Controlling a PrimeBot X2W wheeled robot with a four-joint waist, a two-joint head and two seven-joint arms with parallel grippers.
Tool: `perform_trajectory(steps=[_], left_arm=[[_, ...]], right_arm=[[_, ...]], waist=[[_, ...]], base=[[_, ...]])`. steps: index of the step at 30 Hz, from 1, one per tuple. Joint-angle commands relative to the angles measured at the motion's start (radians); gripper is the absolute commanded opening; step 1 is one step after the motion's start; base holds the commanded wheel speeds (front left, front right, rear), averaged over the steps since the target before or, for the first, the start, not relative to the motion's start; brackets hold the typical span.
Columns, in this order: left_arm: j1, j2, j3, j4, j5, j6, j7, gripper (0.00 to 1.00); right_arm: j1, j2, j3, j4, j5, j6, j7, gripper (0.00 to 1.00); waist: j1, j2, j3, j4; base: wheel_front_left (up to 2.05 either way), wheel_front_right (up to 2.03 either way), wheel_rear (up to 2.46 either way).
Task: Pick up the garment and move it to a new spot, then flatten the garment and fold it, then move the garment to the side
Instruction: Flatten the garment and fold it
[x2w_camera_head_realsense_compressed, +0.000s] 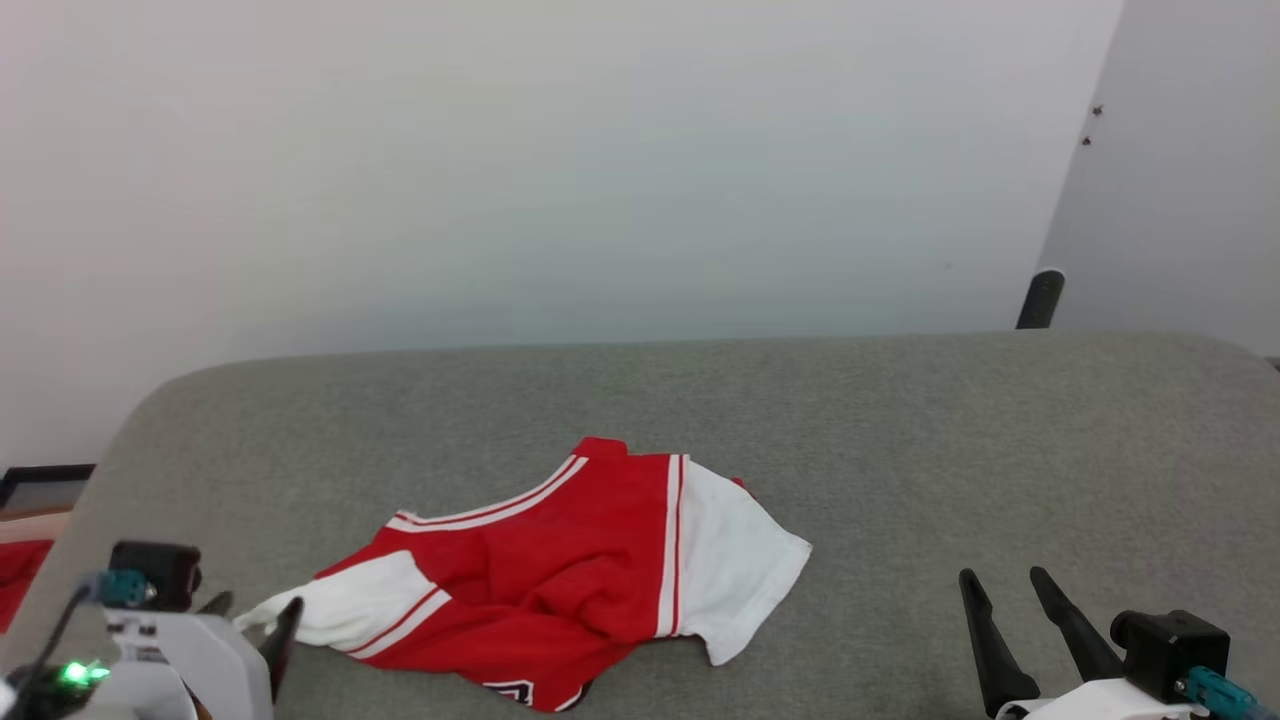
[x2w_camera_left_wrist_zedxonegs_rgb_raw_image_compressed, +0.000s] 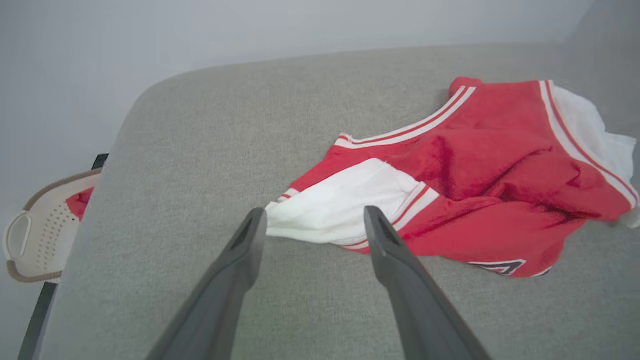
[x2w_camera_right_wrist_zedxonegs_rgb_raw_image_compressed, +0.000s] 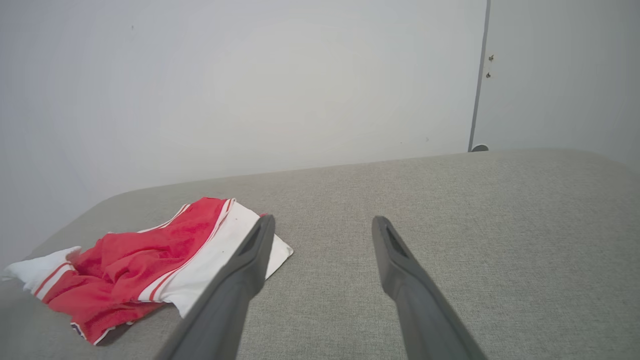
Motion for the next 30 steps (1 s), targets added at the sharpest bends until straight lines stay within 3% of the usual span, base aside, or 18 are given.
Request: perform_trajectory(steps=[1,5,8,14,17,22,30], left_arm=[[0.022,-0.014,0.012,0.004,0.0,-0.006,-0.051,1.0],[0.061,-0.04,0.036,0.023,0.038,-0.016,-0.19,1.0],[0.081,-0.067,0.087,0.028,0.081,-0.016,-0.226,1.0],[0.169,-0.177,0.373,-0.018,0.289,-0.002,-0.228,1.0],[0.24,-0.246,0.503,-0.032,0.395,-0.016,-0.228,1.0],[0.31,-0.359,0.659,-0.051,0.555,-0.062,-0.228,1.0],[0.324,-0.505,0.752,-0.033,0.713,-0.174,-0.228,1.0]], right_arm=[[0.009,0.0,-0.001,0.001,-0.009,0.0,0.003,1.0],[0.007,0.0,0.0,0.001,-0.009,0.0,0.015,1.0],[0.003,-0.001,-0.005,0.003,-0.007,0.0,0.029,1.0],[-0.021,-0.032,-0.001,0.006,0.015,0.0,0.088,1.0],[-0.04,-0.053,0.004,0.01,0.042,0.0,0.145,1.0],[-0.084,-0.1,0.013,0.021,0.086,0.0,0.26,1.0],[-0.143,-0.169,0.013,0.039,0.092,0.0,0.435,1.0]], waist=[[0.0,0.0,-0.003,0.012],[0.0,0.0,0.001,0.035],[0.0,0.0,0.009,0.064],[0.0,0.0,0.037,0.151],[0.0,0.0,0.058,0.194],[0.0,0.0,0.096,0.265],[0.0,0.0,0.173,0.366]], base=[[0.0,0.0,0.0],[0.0,0.0,0.0],[0.0,0.0,0.0],[0.0,0.0,0.0],[0.0,0.0,0.0],[0.0,0.0,0.0],[0.0,0.0,0.0]])
